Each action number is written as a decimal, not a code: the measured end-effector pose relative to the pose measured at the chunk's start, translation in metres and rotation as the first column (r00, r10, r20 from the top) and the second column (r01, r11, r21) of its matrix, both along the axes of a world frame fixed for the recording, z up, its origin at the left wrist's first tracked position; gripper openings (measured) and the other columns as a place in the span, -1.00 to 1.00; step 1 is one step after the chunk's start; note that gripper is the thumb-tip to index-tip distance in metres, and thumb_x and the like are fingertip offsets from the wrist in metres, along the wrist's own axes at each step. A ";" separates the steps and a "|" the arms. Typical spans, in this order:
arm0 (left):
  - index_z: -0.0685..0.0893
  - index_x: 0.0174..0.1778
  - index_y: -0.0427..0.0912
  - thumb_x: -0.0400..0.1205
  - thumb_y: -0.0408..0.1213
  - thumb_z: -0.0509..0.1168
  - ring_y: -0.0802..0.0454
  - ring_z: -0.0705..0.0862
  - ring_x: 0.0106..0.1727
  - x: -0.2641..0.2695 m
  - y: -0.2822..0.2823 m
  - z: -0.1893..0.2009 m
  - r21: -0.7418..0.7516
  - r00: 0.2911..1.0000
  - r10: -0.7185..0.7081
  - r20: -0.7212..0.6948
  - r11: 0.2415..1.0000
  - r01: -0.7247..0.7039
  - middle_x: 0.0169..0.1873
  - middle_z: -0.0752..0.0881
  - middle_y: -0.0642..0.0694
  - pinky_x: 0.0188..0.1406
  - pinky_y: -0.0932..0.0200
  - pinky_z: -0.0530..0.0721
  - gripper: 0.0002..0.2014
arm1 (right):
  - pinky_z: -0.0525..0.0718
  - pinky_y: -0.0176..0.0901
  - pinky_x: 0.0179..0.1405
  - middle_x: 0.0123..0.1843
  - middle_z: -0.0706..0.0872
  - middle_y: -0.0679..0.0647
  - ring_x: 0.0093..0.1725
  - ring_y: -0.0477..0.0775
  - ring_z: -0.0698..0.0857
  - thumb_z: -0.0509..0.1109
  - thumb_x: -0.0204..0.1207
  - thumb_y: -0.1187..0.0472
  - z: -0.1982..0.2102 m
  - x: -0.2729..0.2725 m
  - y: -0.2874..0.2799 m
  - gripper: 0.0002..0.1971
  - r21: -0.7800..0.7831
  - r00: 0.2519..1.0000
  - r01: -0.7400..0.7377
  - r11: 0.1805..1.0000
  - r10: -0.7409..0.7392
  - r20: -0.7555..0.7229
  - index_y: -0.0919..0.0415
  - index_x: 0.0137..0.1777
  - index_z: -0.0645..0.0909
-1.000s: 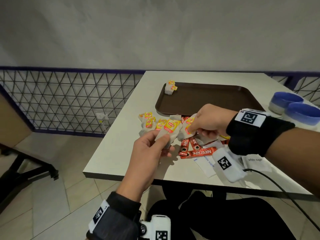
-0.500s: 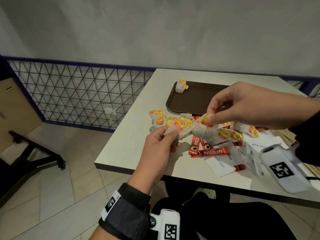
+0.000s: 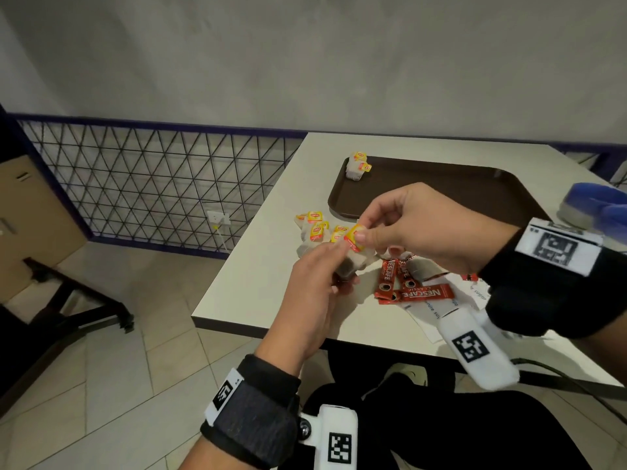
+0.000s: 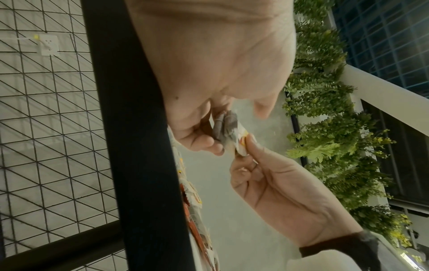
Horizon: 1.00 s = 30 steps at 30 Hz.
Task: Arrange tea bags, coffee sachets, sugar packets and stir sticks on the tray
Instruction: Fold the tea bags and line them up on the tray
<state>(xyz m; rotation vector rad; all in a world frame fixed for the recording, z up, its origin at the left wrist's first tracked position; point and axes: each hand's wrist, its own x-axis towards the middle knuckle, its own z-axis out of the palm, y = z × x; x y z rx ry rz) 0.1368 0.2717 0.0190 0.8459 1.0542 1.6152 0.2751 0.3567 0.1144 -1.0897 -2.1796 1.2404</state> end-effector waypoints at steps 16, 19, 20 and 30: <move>0.81 -0.03 -0.07 0.75 -0.11 0.31 -0.03 0.70 -0.08 -0.001 -0.001 -0.005 0.035 0.990 0.074 -0.119 0.997 -0.070 -0.12 0.78 -0.16 0.03 -0.13 0.72 -0.81 | 0.59 -0.19 -0.40 -0.36 0.75 0.16 -0.40 -0.04 0.66 0.59 0.53 0.28 -0.006 0.005 0.000 -0.84 -0.178 0.999 0.034 0.983 -0.039 -0.025 0.43 -0.06 0.82; 0.77 -0.09 -0.11 0.79 -0.15 0.25 -0.01 0.66 -0.17 0.000 -0.003 -0.005 0.053 0.977 0.114 -0.182 0.993 -0.106 -0.25 0.74 -0.05 -0.05 -0.03 0.69 -0.76 | 0.62 -0.16 -0.37 -0.33 0.76 0.18 -0.39 -0.02 0.67 0.59 0.53 0.29 -0.005 0.008 0.001 -0.85 -0.201 0.997 0.044 0.979 -0.055 -0.048 0.42 -0.06 0.82; 0.78 -0.08 -0.11 0.78 -0.15 0.26 0.03 0.66 -0.18 0.000 -0.004 -0.005 0.065 0.968 0.130 -0.216 0.991 -0.118 -0.25 0.74 -0.05 -0.01 -0.03 0.69 -0.76 | 0.64 -0.12 -0.31 -0.30 0.77 0.19 -0.36 0.00 0.68 0.60 0.52 0.28 -0.006 0.009 0.002 -0.84 -0.216 0.997 0.040 0.976 -0.053 -0.055 0.42 -0.05 0.82; 0.70 0.10 0.15 0.67 0.04 0.28 0.07 0.78 0.00 -0.042 -0.021 -0.007 0.257 0.647 0.339 -0.683 0.941 -0.221 0.02 0.74 0.19 -0.04 -0.07 0.78 -0.83 | 0.79 -0.01 -0.10 -0.05 0.88 0.22 -0.13 0.10 0.83 0.56 0.58 0.21 0.019 -0.007 0.065 -0.88 -0.144 0.968 -0.096 0.985 0.126 0.215 0.25 0.01 0.78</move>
